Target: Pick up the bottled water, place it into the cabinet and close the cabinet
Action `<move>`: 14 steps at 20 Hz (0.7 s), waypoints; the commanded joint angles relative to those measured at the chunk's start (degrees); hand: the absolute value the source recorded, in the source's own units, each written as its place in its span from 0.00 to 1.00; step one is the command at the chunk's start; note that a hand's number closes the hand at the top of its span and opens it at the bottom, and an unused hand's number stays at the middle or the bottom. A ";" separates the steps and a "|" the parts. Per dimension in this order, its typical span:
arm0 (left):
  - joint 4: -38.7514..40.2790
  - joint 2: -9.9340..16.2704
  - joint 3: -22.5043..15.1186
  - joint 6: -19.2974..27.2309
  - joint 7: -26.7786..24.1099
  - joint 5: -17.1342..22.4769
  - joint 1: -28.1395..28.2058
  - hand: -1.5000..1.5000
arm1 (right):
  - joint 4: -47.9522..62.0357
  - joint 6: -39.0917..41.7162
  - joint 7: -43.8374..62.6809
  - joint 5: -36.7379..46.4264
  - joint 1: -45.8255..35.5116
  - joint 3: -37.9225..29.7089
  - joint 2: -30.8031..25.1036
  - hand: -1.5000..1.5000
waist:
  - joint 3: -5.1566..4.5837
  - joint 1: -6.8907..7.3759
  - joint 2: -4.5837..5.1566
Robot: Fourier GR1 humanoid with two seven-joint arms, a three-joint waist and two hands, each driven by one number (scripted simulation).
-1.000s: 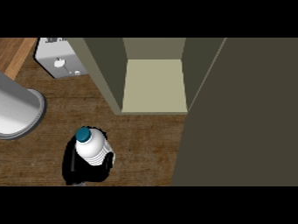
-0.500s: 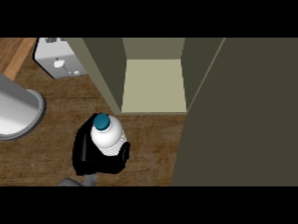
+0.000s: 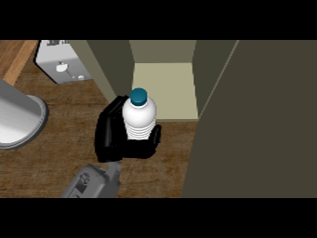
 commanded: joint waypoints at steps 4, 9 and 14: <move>8.52 -1.22 1.66 7.51 2.40 -1.22 -13.20 1.00 | -5.59 0.45 1.35 3.11 1.75 0.78 -1.14 0.00 | 0.00 -0.58 0.07; 14.95 -1.22 6.11 6.27 5.78 -3.89 -19.67 1.00 | -5.18 -0.36 2.18 4.96 0.53 1.54 -0.61 0.00 | -0.02 -0.38 0.08; 26.10 -0.57 11.34 2.79 4.03 -4.26 -26.04 1.00 | -6.30 1.88 -0.16 -3.06 1.83 -4.55 -3.70 0.00 | 0.04 -0.68 0.34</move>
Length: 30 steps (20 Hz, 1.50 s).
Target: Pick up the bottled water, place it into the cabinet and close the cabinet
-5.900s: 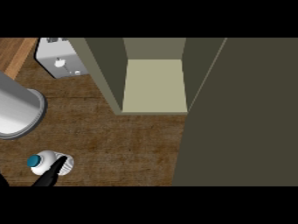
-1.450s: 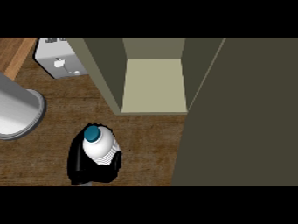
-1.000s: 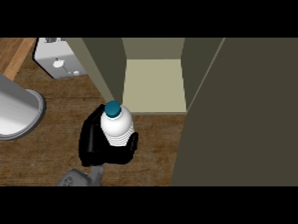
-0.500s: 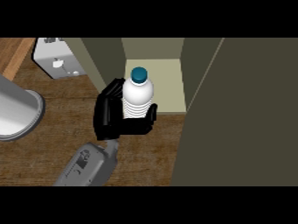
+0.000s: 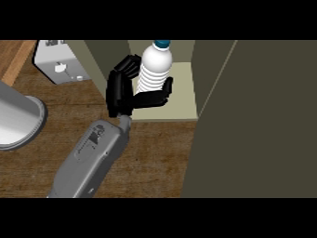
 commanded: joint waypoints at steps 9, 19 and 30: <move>22.60 -0.47 3.79 4.38 -1.46 -2.29 -15.35 1.00 | -2.25 -0.02 -0.54 2.90 1.39 2.93 1.21 0.00 | -0.01 -0.44 0.09; 40.99 0.31 7.47 5.50 -4.91 -5.71 -23.66 1.00 | -4.41 0.48 1.07 0.13 -0.06 0.51 -0.11 0.00 | -0.03 -1.10 0.48; 52.07 0.46 13.84 5.29 -14.27 -3.51 -24.30 1.00 | -3.94 0.30 -1.09 -0.08 0.44 1.21 -1.30 0.00 | -0.07 -2.30 1.02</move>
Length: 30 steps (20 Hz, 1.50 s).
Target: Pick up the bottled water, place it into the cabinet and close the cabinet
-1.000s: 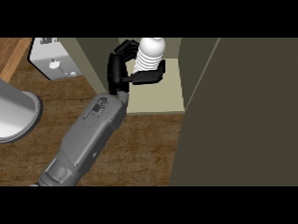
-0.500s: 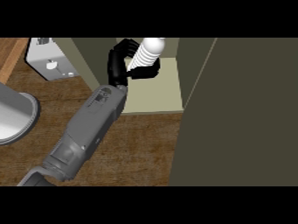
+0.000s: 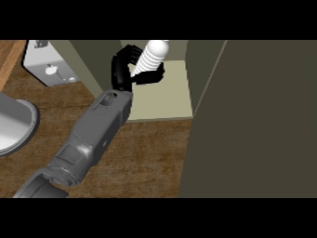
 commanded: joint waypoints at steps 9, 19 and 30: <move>10.27 -0.20 -0.43 4.26 -3.05 -3.21 -1.61 0.00 | -5.37 0.05 0.70 2.15 1.97 1.72 -1.62 0.00 | -0.02 -0.58 0.15; 13.21 0.98 -1.14 9.40 -1.65 -5.18 -3.86 0.00 | -3.55 0.67 -4.55 1.03 3.94 3.13 -3.02 0.00 | 0.01 -1.62 0.43; 3.98 -0.27 2.68 -4.46 -13.48 -0.95 0.47 1.00 | -4.12 -0.01 -1.24 0.96 1.58 2.69 -2.27 0.00 | -0.19 -0.60 0.16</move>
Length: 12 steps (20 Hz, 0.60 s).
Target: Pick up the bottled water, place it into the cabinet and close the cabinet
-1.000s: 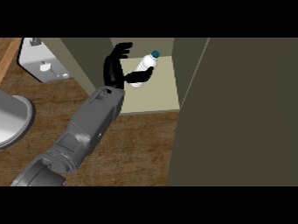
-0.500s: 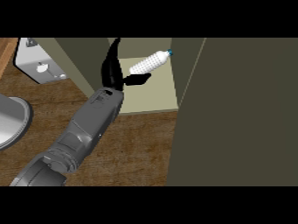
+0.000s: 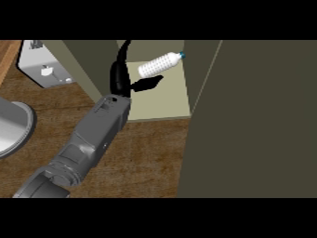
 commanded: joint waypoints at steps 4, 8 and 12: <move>-6.56 -0.02 3.78 -12.78 -7.26 4.95 1.16 1.00 | -1.85 -0.44 0.98 3.59 1.33 3.72 -0.09 0.00 | 0.07 1.23 -0.61; -7.81 -0.03 3.35 -19.03 -13.38 7.36 5.24 1.00 | -4.41 -0.33 2.45 2.40 1.17 0.98 -1.02 0.00 | 0.10 1.48 -0.65; -10.99 -0.03 0.46 -25.30 -10.84 11.59 5.51 1.00 | -7.22 -1.09 3.25 4.22 3.56 3.51 -2.44 0.00 | 0.11 1.56 -1.27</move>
